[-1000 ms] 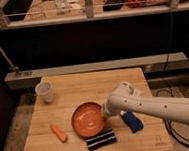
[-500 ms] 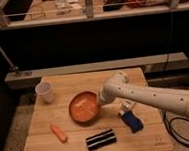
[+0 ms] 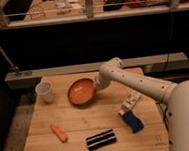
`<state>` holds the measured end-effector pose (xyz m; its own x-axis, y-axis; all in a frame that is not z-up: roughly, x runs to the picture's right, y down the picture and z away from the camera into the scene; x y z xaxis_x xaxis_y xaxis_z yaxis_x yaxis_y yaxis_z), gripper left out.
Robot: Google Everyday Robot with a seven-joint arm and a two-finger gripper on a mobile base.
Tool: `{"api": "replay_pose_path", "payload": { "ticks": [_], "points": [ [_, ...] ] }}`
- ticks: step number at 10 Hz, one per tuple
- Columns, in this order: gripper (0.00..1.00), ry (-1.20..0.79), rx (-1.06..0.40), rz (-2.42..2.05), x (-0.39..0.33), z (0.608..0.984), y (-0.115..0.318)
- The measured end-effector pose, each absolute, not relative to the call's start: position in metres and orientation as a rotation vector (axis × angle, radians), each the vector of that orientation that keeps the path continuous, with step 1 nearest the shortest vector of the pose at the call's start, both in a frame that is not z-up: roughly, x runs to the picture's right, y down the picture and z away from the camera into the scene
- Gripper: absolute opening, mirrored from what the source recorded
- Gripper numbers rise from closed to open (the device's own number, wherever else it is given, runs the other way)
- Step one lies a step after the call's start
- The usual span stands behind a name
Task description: Drag the ceramic bowl in a circle
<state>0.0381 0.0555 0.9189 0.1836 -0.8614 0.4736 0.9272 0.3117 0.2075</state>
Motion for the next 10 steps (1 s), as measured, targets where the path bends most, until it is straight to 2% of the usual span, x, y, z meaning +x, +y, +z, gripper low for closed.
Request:
{"api": "replay_pose_path", "payload": {
  "ticks": [3,5,10],
  "points": [
    [0.00,-0.557,-0.162,-1.209,0.072,0.923,0.061],
    [0.00,-0.553,-0.186,-1.178,0.099,0.910,0.086],
    [0.00,-0.535,-0.220,-1.172,0.145,0.841,0.161]
  ]
}}
